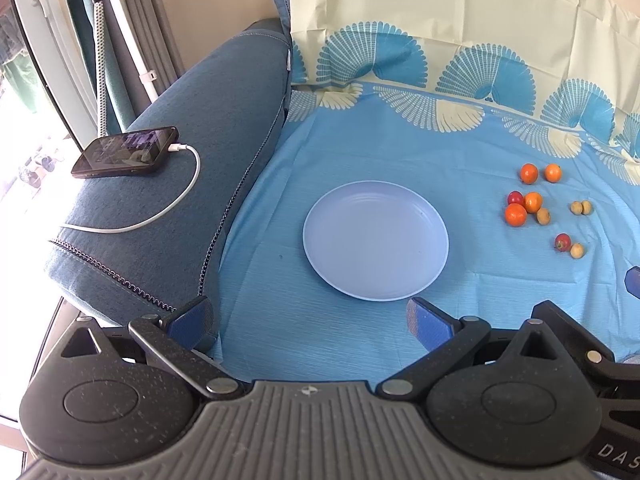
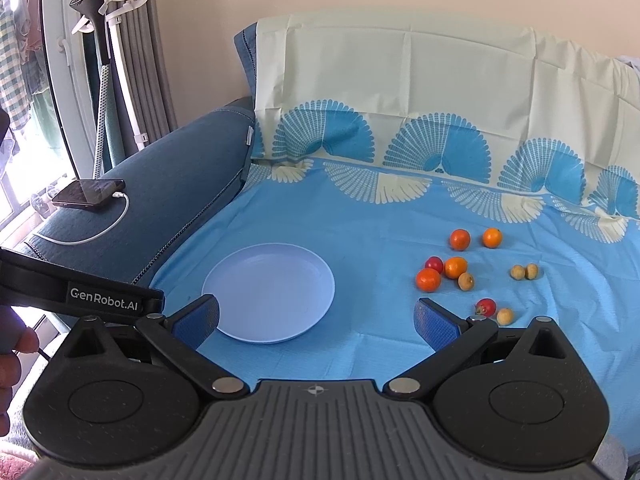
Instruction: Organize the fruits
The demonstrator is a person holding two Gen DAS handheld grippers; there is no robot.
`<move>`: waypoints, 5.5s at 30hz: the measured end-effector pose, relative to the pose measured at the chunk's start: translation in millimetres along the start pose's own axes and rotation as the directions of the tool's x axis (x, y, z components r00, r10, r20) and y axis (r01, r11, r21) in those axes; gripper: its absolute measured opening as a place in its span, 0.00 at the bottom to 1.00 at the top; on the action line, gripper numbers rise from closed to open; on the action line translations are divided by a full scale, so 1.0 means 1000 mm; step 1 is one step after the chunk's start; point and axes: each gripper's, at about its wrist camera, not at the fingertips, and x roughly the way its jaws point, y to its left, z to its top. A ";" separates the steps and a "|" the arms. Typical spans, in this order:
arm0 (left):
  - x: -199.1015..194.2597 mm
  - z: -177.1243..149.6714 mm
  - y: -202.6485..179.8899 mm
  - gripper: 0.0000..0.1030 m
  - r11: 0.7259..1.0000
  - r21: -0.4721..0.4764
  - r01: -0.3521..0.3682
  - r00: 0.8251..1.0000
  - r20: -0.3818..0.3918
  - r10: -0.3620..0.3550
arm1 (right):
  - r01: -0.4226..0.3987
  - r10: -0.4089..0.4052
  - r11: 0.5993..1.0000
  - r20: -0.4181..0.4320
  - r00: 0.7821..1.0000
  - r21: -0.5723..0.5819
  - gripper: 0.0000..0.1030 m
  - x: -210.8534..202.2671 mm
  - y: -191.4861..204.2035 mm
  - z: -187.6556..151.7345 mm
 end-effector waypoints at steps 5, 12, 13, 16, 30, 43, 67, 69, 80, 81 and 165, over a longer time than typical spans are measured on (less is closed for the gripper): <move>0.000 0.001 0.001 1.00 1.000 -0.001 -0.001 1.000 -0.005 0.001 | -0.004 0.004 1.000 -0.007 1.000 -0.002 1.00 0.000 0.000 0.004; 0.001 0.000 0.000 1.00 1.000 -0.003 -0.002 1.000 -0.004 0.002 | -0.004 0.004 1.000 -0.005 1.000 -0.002 1.00 -0.001 0.001 0.003; 0.001 0.000 0.000 1.00 1.000 -0.003 -0.002 1.000 -0.005 0.002 | -0.004 0.004 1.000 -0.006 1.000 -0.002 1.00 0.000 0.001 0.003; 0.001 0.000 0.001 1.00 1.000 -0.004 -0.002 1.000 -0.006 0.002 | -0.001 0.001 1.000 -0.002 1.000 -0.004 1.00 -0.001 0.001 0.003; 0.002 -0.001 -0.002 1.00 1.000 0.007 -0.005 1.000 -0.015 0.006 | -0.011 0.011 1.000 -0.011 1.000 -0.001 1.00 0.002 0.000 0.004; 0.008 0.000 -0.004 1.00 1.000 0.010 -0.008 0.999 -0.037 0.009 | -0.034 0.034 0.999 -0.010 0.999 0.016 1.00 0.008 -0.002 0.003; 0.124 0.065 -0.179 1.00 0.959 0.217 0.184 0.980 -0.120 -0.160 | 0.396 -0.394 0.917 -0.042 0.918 0.055 0.99 0.128 -0.202 -0.050; 0.150 0.074 -0.205 1.00 0.951 0.234 0.202 0.975 -0.136 -0.173 | 0.385 -0.383 0.923 -0.058 0.922 0.022 0.99 0.152 -0.218 -0.054; 0.257 0.108 -0.301 1.00 0.932 0.280 0.231 0.962 -0.212 -0.174 | 0.182 -0.195 0.971 -0.073 0.978 -0.153 0.91 0.223 -0.253 -0.065; 0.264 0.108 -0.304 1.00 0.930 0.283 0.235 0.958 -0.228 -0.173 | 0.165 -0.178 0.976 -0.084 0.980 -0.140 0.90 0.225 -0.256 -0.067; 0.112 0.048 0.016 0.39 0.981 -0.096 0.170 0.976 -0.121 -0.181 | -0.195 0.182 0.971 -0.103 0.978 -0.139 0.27 0.121 0.000 0.007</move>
